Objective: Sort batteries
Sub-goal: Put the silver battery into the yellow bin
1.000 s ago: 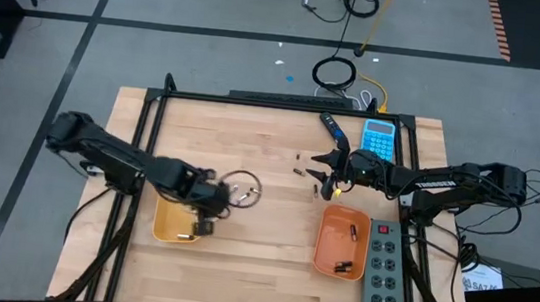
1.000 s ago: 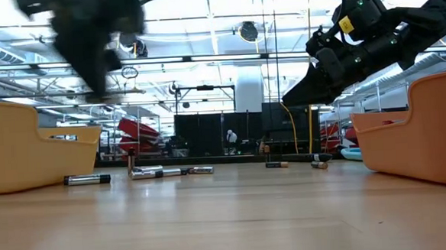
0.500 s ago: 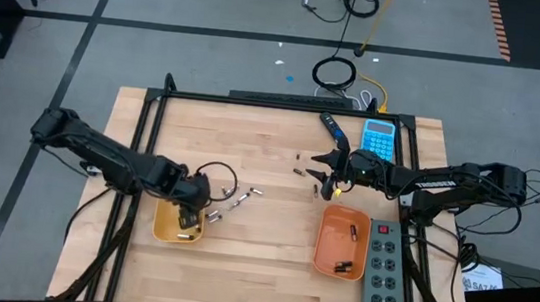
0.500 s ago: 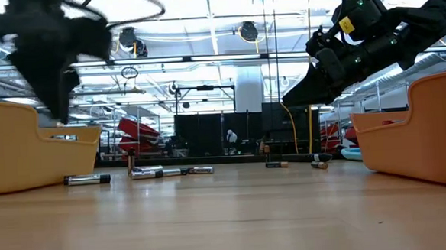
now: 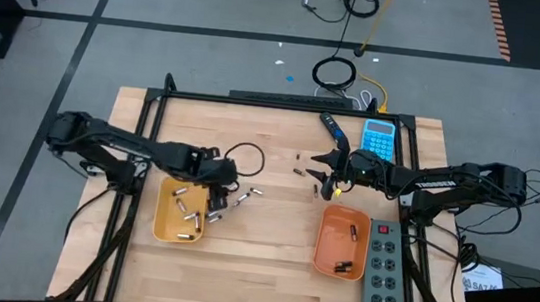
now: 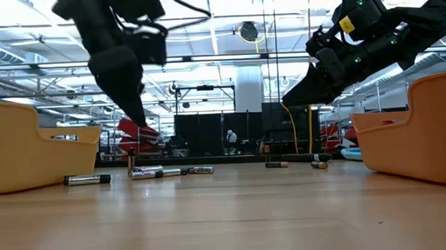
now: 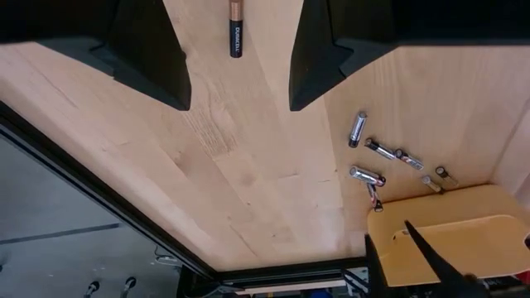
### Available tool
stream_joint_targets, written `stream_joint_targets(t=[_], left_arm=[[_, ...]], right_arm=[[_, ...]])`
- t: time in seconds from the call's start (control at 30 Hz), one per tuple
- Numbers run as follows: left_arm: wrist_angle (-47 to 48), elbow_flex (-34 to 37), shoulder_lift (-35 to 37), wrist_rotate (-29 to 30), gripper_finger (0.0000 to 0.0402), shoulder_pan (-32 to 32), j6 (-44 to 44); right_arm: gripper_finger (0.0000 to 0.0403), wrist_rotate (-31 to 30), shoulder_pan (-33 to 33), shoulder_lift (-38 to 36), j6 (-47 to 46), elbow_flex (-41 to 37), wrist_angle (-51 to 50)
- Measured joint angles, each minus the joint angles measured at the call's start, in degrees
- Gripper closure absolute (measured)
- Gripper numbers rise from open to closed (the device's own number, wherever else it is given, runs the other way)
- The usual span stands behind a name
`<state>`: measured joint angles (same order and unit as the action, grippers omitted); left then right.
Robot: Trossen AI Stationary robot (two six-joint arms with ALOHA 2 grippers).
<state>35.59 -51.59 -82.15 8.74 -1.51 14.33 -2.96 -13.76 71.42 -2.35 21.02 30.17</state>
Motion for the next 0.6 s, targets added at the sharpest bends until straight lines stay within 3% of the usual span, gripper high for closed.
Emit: stream_joint_targets(t=[0.23,0.6], left_arm=[[-0.6,0.0,-4.5,-5.5,0.0188,3.0,-4.2],[-0.9,2.6,-8.6,-5.5,0.0188,3.1,-4.2]], right_arm=[[0.0207,0.0,0.0,0.0,0.3,0.0,-0.1],[0.0207,0.0,0.0,0.0,0.7,0.0,-0.5]])
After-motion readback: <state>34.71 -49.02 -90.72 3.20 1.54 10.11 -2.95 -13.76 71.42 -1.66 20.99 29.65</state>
